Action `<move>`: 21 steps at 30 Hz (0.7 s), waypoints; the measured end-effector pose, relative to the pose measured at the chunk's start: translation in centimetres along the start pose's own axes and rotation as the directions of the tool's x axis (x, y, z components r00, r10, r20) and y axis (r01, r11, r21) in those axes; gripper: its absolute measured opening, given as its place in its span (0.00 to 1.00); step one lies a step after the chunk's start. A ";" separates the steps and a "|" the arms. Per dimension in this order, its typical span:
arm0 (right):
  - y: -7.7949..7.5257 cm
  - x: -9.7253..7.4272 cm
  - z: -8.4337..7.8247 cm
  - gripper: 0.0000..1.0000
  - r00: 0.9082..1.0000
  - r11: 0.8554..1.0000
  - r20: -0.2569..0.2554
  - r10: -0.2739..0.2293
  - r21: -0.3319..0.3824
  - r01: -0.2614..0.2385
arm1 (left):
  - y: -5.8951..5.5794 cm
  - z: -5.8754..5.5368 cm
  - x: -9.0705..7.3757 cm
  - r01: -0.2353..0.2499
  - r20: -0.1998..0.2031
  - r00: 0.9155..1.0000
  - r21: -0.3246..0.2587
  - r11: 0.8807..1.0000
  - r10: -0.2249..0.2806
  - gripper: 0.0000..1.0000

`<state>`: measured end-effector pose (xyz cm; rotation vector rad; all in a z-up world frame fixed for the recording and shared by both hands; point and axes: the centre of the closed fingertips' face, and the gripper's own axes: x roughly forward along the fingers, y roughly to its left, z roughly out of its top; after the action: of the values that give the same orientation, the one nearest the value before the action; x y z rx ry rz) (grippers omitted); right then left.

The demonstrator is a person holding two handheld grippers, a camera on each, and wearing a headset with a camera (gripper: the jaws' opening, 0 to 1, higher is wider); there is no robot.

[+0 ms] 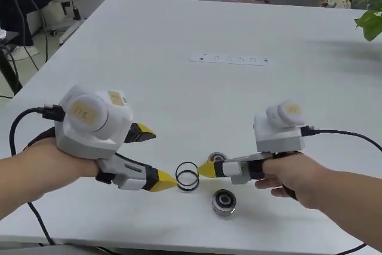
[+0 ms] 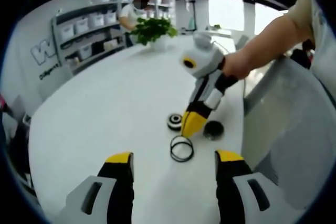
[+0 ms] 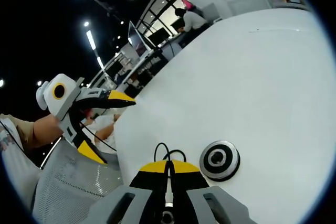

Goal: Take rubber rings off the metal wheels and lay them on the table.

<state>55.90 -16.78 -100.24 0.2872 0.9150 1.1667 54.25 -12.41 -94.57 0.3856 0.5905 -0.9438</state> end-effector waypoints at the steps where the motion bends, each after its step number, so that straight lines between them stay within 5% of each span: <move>1: -0.1 0.1 0.0 0.00 1.000 1.000 -0.002 -0.001 0.003 0.001 | 0.0 -0.1 0.0 0.000 -0.001 1.000 -0.001 1.000 0.000 0.63; 21: -0.9 0.5 -0.7 0.00 1.000 0.999 -0.025 -0.017 0.033 0.018 | 0.2 -0.9 0.3 0.003 -0.017 1.000 -0.013 1.000 -0.003 0.63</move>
<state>55.99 -16.86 -101.52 0.2917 0.9575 1.1417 54.28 -11.99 -95.45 0.3811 0.6125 -0.9398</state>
